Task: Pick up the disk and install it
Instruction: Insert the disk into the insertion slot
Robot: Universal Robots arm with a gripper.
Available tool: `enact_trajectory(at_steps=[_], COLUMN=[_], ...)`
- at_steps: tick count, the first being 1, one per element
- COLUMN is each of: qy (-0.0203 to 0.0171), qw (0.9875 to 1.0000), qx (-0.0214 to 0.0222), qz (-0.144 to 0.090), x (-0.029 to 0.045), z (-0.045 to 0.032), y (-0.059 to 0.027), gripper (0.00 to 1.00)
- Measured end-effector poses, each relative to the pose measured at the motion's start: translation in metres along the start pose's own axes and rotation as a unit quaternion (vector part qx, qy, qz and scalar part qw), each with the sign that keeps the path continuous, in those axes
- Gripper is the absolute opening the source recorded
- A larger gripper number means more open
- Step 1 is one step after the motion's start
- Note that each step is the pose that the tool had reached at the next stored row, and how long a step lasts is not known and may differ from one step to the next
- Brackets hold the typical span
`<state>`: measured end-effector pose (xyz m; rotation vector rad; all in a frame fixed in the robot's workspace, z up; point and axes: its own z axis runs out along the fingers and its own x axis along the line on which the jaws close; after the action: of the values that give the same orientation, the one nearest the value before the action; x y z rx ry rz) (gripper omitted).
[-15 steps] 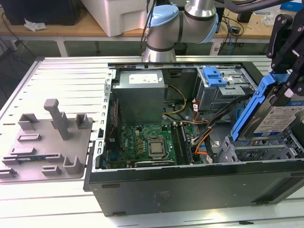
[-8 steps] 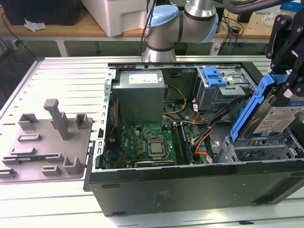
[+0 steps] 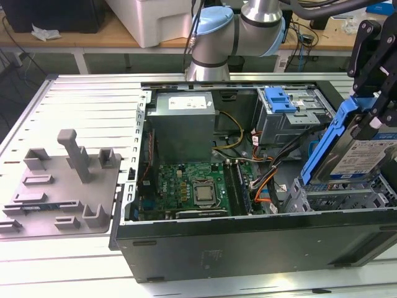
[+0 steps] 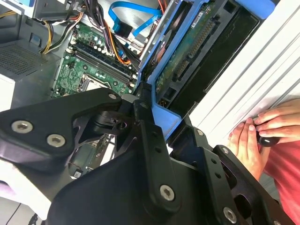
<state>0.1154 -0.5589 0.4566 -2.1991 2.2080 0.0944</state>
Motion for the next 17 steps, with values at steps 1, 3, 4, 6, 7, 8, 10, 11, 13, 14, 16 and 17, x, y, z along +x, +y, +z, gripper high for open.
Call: enact_trajectory(at_steps=[1,3,4,6,7,8,10,11,13,14,16,17], qy=[-0.0001,-0.0001,0.0001,0.0002,0.0002,0.0002,0.0002,0.0002,0.0003,0.0003,0.0002,0.0003], qw=[1.0,1.0,1.0,1.0,1.0,1.0,1.0,1.0,1.0,1.0,1.0,1.0], qx=[0.0,0.0,0.0,0.0,0.0,-0.0001,-0.0001,-0.0001,-0.0001,-0.0001,-0.0001,-0.0001], qz=[0.0,0.0,0.0,0.0,0.0,0.0,0.0,0.0,0.0,0.0,0.0,0.0], x=[0.0,-0.0001,-0.0001,-0.0001,-0.0001,-0.0001,-0.0001,-0.0001,-0.0002,-0.0002,-0.0001,-0.0001], z=[0.0002,0.0006,0.0008,0.0014,0.0015,0.0018,0.0022,0.0027,0.0029,0.003,0.0038,0.0042], y=[0.0,0.0,0.0,0.0,0.0,0.0,-0.0001,-0.0002,-0.0005,-0.0007,-0.001,-0.0011], gripper=[0.37,0.37,0.37,0.37,0.37,0.37,0.37,0.37,0.37,0.37,0.37,0.37])
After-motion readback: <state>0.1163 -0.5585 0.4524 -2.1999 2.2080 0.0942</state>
